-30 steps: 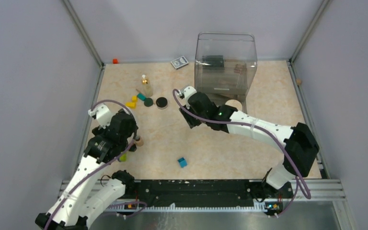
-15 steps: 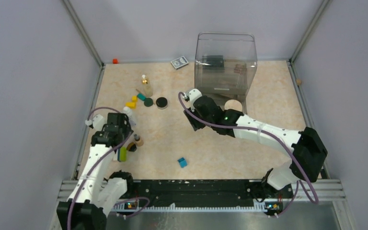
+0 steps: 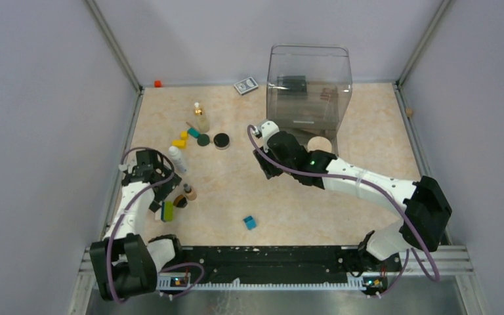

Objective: Organize the makeup
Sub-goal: Pick up the makeup tool from the center of the board.

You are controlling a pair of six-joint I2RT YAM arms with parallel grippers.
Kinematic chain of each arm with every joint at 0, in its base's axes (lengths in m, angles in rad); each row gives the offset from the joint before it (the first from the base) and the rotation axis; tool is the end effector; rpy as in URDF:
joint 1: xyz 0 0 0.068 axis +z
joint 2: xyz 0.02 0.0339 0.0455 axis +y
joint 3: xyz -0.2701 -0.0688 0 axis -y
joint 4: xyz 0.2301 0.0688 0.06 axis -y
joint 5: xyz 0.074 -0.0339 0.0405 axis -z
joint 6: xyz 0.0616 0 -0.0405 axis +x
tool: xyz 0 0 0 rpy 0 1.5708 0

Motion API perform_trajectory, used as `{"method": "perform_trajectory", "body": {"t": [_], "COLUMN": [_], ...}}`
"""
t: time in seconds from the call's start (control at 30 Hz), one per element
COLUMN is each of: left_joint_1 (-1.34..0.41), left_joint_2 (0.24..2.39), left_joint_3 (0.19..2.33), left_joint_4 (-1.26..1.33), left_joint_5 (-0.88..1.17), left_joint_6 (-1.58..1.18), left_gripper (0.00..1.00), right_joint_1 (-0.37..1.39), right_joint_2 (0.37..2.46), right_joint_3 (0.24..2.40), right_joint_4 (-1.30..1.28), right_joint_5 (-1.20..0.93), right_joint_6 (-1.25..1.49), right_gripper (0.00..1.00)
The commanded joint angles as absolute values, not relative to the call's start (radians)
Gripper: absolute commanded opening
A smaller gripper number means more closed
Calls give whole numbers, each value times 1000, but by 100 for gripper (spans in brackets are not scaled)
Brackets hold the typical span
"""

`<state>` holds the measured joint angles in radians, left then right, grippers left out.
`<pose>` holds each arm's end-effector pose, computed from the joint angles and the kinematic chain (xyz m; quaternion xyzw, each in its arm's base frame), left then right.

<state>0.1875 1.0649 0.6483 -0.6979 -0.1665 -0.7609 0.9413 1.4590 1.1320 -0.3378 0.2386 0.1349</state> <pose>0.1781 0.0442 0.1906 -0.4600 0.8550 0.0140 0.2391 0.2075 0.2601 0.2823 -0.3024 0.8416 0.1308 0.4280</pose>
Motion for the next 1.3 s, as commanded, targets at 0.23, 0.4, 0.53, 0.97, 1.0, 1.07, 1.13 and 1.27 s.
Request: {"method": "perform_trajectory", "body": {"t": [0.23, 0.4, 0.53, 0.97, 1.0, 1.07, 1.13, 1.27], "left_joint_1": [193, 193, 193, 193, 193, 193, 192, 192], "left_joint_2": [1135, 1135, 1146, 994, 997, 1015, 1041, 1061], "left_joint_3": [688, 637, 632, 681, 686, 687, 681, 641], "left_joint_4": [-673, -629, -622, -730, -726, -713, -705, -674], "left_joint_5": [30, 37, 54, -68, -62, -29, 24, 45], "left_joint_6": [-718, -725, -716, -749, -742, -735, -750, -767], "left_gripper": [98, 97, 96, 97, 98, 99, 99, 98], "right_joint_1": [935, 933, 934, 933, 933, 933, 934, 933], "right_joint_2": [1431, 1431, 1431, 1430, 1430, 1431, 1431, 1433], "right_joint_3": [1121, 1116, 1108, 1098, 1097, 1097, 1097, 1098], "right_joint_4": [-301, -298, -296, -291, -291, -291, -291, -290], "right_joint_5": [250, 241, 239, 237, 236, 236, 234, 232], "right_joint_6": [154, 157, 160, 165, 164, 165, 168, 171], "right_gripper": [50, 50, 51, 50, 50, 50, 50, 50]}}
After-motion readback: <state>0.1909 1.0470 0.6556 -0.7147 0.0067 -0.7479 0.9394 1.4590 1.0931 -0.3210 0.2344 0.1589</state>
